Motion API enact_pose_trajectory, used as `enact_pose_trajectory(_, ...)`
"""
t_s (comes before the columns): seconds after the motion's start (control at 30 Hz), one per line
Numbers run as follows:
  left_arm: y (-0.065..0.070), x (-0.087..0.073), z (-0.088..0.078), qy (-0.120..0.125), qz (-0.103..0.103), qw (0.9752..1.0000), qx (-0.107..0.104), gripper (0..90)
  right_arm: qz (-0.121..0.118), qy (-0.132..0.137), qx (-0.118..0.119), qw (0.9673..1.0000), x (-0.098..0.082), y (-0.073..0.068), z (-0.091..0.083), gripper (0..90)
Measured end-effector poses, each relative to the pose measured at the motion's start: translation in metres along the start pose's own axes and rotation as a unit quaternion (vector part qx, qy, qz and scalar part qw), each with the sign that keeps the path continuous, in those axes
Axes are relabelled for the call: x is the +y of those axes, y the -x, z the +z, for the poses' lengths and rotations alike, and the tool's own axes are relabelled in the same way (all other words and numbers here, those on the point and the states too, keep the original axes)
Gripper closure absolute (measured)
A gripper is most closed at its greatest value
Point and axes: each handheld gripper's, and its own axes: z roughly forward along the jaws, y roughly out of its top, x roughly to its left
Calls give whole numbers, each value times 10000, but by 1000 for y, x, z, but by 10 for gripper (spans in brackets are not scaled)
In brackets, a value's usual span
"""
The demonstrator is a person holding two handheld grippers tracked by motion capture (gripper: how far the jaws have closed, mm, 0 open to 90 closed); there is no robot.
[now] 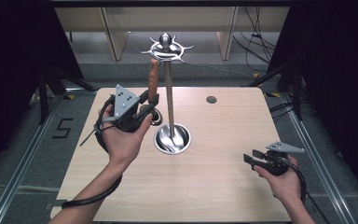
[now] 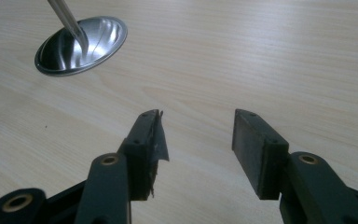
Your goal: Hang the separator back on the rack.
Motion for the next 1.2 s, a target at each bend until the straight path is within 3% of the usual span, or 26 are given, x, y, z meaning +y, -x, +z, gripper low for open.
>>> enact_pose_trajectory(0.1,1,1,2,-22,26,9999,98,680,-14,63,-15,10000,0,0,1,524)
enact_pose_trajectory(0.13,0,1,4,4,57,10000,31,680,-23,64,-15,10000,0,1,1,524)
enact_pose_trajectory(0.2,1,1,4,-42,33,9999,109,680,-22,67,-13,10000,0,1,1,524)
enact_pose_trajectory(0.47,1,2,10,-19,51,10000,65,680,14,83,54,10000,0,1,1,524)
enact_pose_trajectory(0.53,1,3,11,-20,61,9999,78,680,10,53,-3,10000,0,0,0,524)
enact_pose_trajectory(0.57,2,3,11,-52,-31,9999,127,680,9,53,-2,10000,0,0,0,524)
enact_pose_trajectory(0.63,1,3,12,-48,40,9998,172,680,11,52,-1,10000,0,0,0,524)
enact_pose_trajectory(1.2,2,0,21,-81,31,9997,236,679,7,83,56,9999,0,1,1,524)
